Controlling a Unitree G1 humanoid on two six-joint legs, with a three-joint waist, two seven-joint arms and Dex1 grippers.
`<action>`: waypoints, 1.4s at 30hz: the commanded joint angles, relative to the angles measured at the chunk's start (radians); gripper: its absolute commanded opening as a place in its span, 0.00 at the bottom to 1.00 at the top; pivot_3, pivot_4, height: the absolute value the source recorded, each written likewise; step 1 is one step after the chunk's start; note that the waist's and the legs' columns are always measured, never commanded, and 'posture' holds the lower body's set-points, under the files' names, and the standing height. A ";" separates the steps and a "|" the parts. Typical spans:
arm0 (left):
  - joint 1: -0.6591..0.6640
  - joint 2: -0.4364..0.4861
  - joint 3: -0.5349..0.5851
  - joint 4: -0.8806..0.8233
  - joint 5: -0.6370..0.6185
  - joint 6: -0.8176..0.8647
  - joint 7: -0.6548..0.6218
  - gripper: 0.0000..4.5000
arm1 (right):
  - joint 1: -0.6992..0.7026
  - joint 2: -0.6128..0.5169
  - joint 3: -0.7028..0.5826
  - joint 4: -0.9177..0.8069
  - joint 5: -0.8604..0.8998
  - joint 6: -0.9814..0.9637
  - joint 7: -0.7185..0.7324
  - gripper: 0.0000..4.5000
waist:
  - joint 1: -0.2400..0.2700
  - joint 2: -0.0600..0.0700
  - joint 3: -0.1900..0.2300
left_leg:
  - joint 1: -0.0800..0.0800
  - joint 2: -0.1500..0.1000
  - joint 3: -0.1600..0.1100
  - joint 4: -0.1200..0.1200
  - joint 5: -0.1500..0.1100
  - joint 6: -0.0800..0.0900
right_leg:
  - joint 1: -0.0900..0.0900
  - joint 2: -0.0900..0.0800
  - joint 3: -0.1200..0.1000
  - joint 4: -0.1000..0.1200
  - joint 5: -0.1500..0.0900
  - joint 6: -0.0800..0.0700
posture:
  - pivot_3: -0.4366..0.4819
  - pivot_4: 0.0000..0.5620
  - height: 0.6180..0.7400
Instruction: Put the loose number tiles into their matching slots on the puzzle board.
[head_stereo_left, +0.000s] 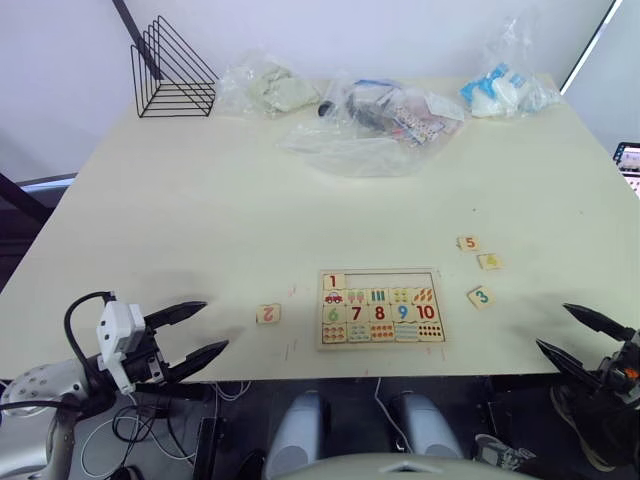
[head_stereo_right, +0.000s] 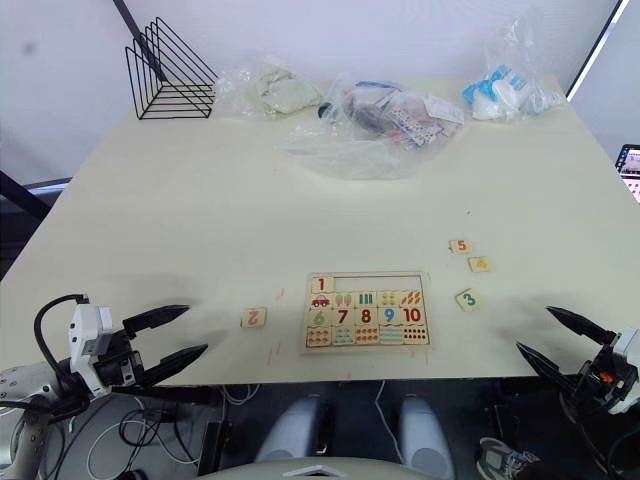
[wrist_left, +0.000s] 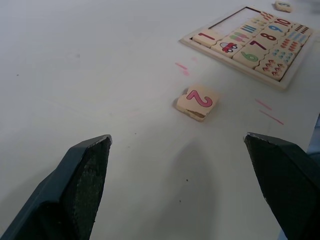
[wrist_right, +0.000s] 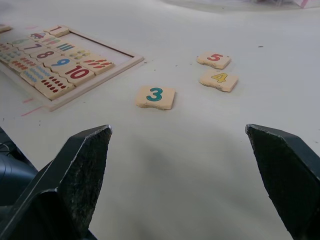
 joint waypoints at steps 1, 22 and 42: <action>0.000 0.015 0.012 -0.005 -0.005 -0.018 -0.003 1.00 | 0.005 -0.018 -0.036 -0.033 0.018 0.002 0.001 1.00 | 0.000 0.000 0.000 | 0.000 0.000 0.000 0.000 0.000 0.000 | 0.000 0.000 0.000 0.000 0.000 0.000 | 0.48 0.27 1.00; 0.177 -0.169 -0.040 -0.466 -0.138 0.311 0.398 1.00 | -0.005 -0.060 -0.012 -0.126 0.131 0.100 0.177 1.00 | 0.001 0.000 0.000 | -0.001 0.001 -0.001 0.000 0.000 0.001 | 0.001 -0.005 0.000 -0.001 0.000 0.001 | 0.48 0.27 1.00; 0.254 -0.422 -0.347 -0.887 0.201 0.594 1.139 1.00 | -0.048 -0.088 0.003 -0.265 0.163 0.164 0.283 1.00 | 0.006 -0.001 0.001 | -0.001 -0.001 -0.001 0.001 -0.001 0.001 | 0.001 -0.001 -0.001 -0.002 -0.001 0.000 | 0.48 0.27 1.00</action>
